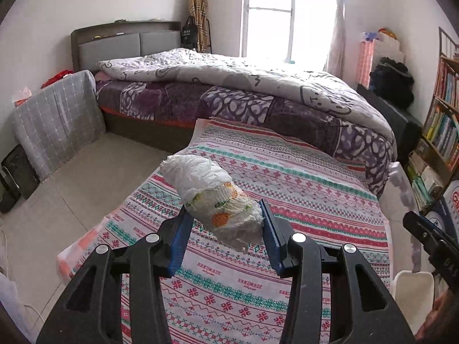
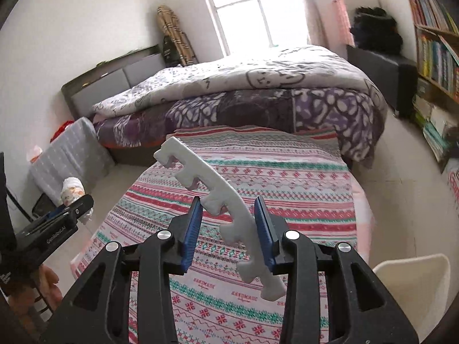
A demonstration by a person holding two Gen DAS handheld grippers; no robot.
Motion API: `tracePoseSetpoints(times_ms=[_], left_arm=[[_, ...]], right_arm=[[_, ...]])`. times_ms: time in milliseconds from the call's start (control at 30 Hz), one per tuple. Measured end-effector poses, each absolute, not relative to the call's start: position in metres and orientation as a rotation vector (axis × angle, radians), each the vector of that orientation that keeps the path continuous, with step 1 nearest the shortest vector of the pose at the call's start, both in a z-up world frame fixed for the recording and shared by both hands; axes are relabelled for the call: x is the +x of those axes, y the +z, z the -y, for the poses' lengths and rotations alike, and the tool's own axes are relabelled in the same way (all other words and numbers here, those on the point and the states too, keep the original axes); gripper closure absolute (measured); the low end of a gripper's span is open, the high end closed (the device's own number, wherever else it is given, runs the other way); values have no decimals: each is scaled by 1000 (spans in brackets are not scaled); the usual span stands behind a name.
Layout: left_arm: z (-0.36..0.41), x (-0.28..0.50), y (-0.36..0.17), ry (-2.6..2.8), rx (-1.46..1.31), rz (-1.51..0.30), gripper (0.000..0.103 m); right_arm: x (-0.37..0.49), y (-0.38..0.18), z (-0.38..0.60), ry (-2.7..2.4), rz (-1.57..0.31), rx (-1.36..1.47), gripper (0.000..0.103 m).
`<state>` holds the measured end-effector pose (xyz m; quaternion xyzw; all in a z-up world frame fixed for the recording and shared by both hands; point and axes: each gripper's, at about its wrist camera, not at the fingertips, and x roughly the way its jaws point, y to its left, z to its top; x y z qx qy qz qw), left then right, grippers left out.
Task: Collect trash
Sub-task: 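Carry the white wrapper and foam strip toward the white bin with both tools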
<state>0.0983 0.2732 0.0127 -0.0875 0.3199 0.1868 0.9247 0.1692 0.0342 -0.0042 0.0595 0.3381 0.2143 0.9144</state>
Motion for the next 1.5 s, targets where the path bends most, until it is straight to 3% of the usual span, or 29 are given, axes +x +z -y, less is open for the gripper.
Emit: tracePoseSetpoints(times_ms=[1500], left_arm=[[-96, 139, 17, 98, -7, -635, 57]], right_arm=[[170, 2, 117, 213, -666, 225, 66]])
